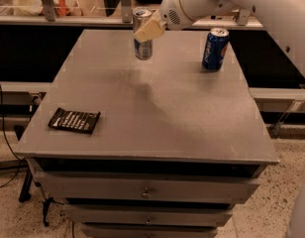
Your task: Move redbull can near rxbar chocolate
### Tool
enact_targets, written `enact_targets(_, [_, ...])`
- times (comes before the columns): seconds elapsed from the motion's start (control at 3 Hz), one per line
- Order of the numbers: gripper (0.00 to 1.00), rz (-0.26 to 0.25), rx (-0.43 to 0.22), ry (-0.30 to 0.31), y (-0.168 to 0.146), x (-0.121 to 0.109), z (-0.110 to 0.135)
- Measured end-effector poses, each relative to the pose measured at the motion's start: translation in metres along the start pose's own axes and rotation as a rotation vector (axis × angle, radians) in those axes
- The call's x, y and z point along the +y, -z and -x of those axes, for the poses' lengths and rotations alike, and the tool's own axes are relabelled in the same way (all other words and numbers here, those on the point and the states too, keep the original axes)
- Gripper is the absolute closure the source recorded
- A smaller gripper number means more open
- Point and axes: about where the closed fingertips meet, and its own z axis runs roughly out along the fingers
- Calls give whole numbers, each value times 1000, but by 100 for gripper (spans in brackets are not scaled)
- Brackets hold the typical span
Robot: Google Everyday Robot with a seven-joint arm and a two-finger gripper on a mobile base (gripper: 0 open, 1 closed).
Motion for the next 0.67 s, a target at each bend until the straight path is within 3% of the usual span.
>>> enact_targets(0.67, [100,291,-35,58,-5,85,14])
